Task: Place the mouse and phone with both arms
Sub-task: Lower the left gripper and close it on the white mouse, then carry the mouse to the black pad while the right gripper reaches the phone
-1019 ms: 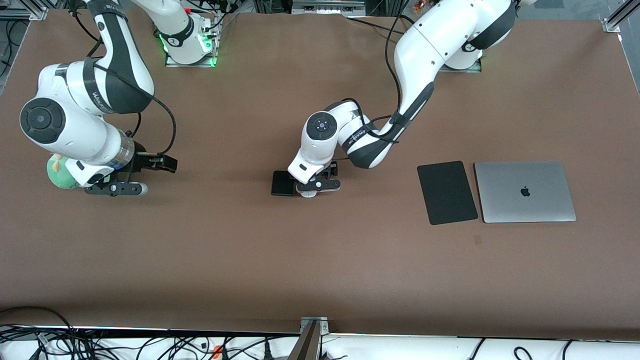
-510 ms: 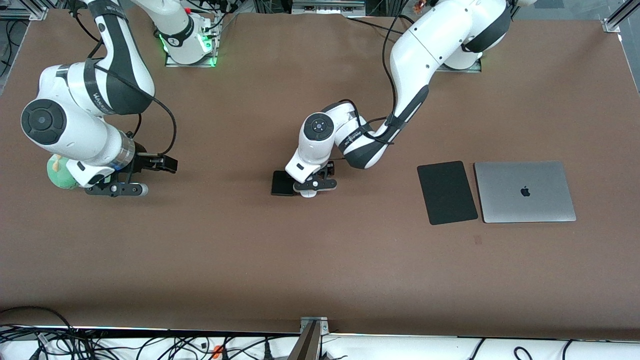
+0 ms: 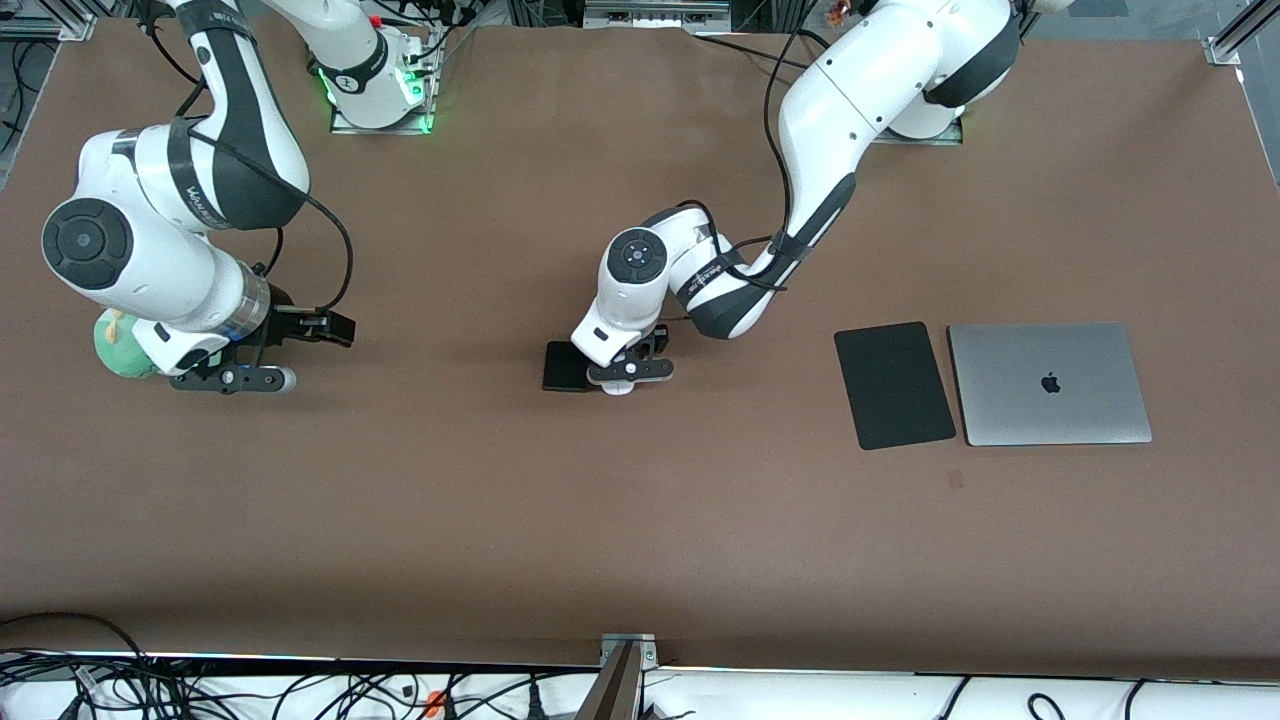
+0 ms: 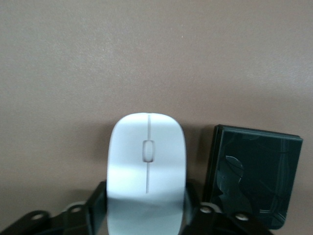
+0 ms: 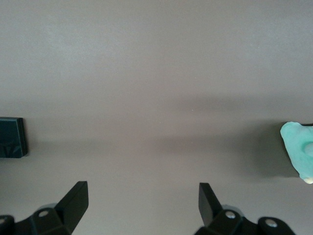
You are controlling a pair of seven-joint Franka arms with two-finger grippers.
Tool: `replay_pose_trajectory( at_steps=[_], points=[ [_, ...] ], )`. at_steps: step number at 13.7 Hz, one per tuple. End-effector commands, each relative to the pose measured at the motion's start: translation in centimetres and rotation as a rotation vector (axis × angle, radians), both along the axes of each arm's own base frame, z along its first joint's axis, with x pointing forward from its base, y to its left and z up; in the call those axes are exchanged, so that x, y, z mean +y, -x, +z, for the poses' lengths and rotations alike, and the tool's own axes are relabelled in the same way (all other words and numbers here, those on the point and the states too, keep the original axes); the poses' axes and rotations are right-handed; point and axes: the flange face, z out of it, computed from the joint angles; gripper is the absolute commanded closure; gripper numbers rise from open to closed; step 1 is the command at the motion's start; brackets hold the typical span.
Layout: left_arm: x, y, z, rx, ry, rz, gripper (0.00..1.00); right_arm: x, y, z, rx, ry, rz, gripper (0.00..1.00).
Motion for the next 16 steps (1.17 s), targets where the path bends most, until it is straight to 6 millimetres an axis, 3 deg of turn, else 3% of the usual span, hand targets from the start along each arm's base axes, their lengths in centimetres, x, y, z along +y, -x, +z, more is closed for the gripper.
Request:
replay_pose_trajectory(
  at_steps=[1,4,8,12,14,16],
  points=[
    [0.1,-0.8,0.1,-0.04,-0.011,-0.068,0.87,0.2,-0.2,0.1,-0.004,-0.004,-0.012,0.0],
    [2.2,-3.0,1.7,-0.056,-0.01,-0.058,0.87,0.2,-0.3,0.0,-0.005,-0.006,-0.013,0.0],
    [8.2,-6.6,4.5,-0.052,-0.006,-0.028,0.86,0.1,-0.4,-0.1,-0.005,-0.006,-0.013,0.0],
    [17.8,-8.2,6.8,-0.024,-0.018,-0.087,0.87,1.1,-0.6,-0.9,-0.015,-0.009,-0.006,0.0],
    [22.3,-8.1,7.5,-0.004,-0.034,-0.053,0.87,2.6,-0.7,-1.5,-0.028,-0.009,-0.014,0.0],
    [26.2,-6.8,7.2,0.013,-0.077,-0.029,0.87,5.9,-0.4,-2.1,-0.044,-0.006,-0.04,0.0]
  ],
)
